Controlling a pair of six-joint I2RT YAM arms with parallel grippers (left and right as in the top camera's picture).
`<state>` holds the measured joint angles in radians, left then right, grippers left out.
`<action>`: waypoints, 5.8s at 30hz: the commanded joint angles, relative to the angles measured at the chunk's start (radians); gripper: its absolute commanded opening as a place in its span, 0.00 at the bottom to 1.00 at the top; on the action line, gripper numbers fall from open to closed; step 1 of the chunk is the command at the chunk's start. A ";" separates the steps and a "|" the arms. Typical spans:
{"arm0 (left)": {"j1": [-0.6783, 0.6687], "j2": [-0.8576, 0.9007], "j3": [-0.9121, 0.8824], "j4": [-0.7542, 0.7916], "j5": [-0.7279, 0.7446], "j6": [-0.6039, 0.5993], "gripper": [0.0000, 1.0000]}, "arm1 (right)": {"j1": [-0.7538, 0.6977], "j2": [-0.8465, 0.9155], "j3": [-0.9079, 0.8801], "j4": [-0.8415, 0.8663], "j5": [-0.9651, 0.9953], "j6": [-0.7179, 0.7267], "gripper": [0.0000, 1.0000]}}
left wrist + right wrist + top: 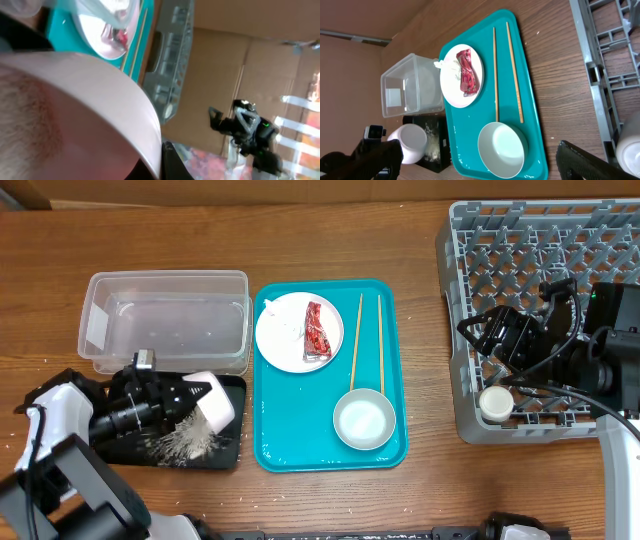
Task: Sort waste into correct bins and load items into the dishwasher
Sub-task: 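Tip the rice from the bowl onto the black tray with the left gripper, then set the emptied bowl back on the teal tray with the left gripper, then grasp the tissue on the white plate with the left gripper, then drop the tissue into the clear plastic bin with the left gripper, then grasp the red snack wrapper on the plate with the left gripper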
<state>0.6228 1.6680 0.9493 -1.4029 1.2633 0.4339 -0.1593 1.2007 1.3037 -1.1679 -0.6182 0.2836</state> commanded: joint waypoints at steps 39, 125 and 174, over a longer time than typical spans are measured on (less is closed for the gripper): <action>-0.207 -0.192 0.166 -0.071 -0.067 -0.071 0.04 | -0.004 -0.006 0.023 -0.008 -0.016 0.000 1.00; -1.036 0.318 0.687 0.466 -1.302 -0.883 0.08 | -0.004 -0.006 0.023 -0.046 -0.012 -0.003 1.00; -0.983 0.359 0.756 0.392 -1.288 -0.650 0.77 | -0.004 -0.006 0.023 -0.061 -0.012 -0.004 1.00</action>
<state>-0.3031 1.9354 1.7245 -1.0176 -0.0383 -0.2977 -0.1593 1.2007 1.3037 -1.2282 -0.6243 0.2871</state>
